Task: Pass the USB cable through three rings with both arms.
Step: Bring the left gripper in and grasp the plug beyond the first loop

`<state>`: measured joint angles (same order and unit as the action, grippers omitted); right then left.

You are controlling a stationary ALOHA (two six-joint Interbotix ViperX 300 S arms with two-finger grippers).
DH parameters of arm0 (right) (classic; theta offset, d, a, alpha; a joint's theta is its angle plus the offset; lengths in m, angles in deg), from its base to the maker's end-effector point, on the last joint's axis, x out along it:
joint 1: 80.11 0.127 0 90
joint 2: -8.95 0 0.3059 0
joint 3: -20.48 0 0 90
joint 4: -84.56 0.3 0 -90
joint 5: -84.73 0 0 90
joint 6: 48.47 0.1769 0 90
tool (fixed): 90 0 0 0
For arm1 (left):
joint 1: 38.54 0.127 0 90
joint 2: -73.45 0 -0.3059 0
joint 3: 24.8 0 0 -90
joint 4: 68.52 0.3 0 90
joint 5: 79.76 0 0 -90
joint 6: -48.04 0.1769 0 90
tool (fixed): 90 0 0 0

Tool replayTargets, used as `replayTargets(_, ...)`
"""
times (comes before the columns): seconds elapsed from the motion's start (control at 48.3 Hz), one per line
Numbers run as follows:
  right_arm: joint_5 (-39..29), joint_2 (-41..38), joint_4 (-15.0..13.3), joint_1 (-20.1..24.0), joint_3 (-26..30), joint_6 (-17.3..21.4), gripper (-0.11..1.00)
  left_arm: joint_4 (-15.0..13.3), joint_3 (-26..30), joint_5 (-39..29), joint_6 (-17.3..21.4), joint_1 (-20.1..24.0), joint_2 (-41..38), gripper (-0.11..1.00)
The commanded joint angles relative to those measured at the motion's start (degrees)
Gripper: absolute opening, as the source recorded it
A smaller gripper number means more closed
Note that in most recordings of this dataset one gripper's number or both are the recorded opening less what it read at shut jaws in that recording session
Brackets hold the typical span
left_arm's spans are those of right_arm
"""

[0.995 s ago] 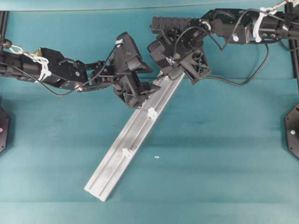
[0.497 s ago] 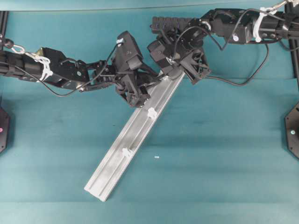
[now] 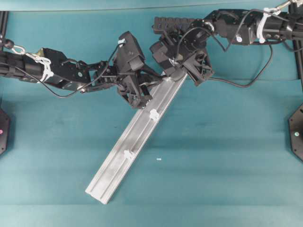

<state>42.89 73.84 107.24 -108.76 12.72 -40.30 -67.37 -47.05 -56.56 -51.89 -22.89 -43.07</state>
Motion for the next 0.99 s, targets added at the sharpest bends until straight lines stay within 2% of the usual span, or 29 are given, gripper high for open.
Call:
replayTargets(0.0, 0.09, 0.26, 0.26, 0.53, -0.35, 0.44, 0.07, 0.09, 0.79, 0.35, -0.18, -0.18, 0.7, 0.12)
replayTargets(0.228, 1.05, 0.35, 0.35, 0.53, -0.26, 4.83, 0.08, 0.09, 0.53, 0.18, -0.18, -0.18, 0.7, 0.12)
replayTargets(0.29, 0.44, 0.44, 0.79, 0.7, -0.18, 7.03, 0.13, 0.09, 0.53, 0.18, -0.26, -0.18, 0.7, 0.12)
replayTargets(0.352, -0.18, 0.62, 0.97, 0.79, -0.18, 9.76, 0.26, 0.09, 0.44, 0.18, -0.26, -0.18, 0.79, 0.12)
replayTargets(0.456, 0.09, 1.23, 0.7, 0.7, -0.53, 14.06, 0.54, 0.18, 0.18, 0.18, -0.44, -0.26, 0.97, 0.12)
replayTargets(0.559, 0.79, 2.02, -0.09, 0.35, -1.14, 16.52, 0.8, 0.09, -0.44, 0.18, -0.97, -0.35, 1.32, 0.1)
replayTargets(0.622, 1.32, 2.9, -0.18, 0.18, -1.58, 16.96, 0.89, 0.18, -0.79, 0.09, -1.23, -0.62, 1.76, 0.1)
replayTargets(0.787, 1.67, 5.19, -0.26, -0.18, -2.9, 17.05, 0.85, 0.09, -0.7, -1.14, -3.08, -1.23, 2.72, 0.1)
replayTargets(0.974, 1.93, 7.56, -0.18, -0.26, -4.66, 18.19, 0.85, 0.18, -1.85, -2.37, -3.87, -2.02, 4.83, 0.1)
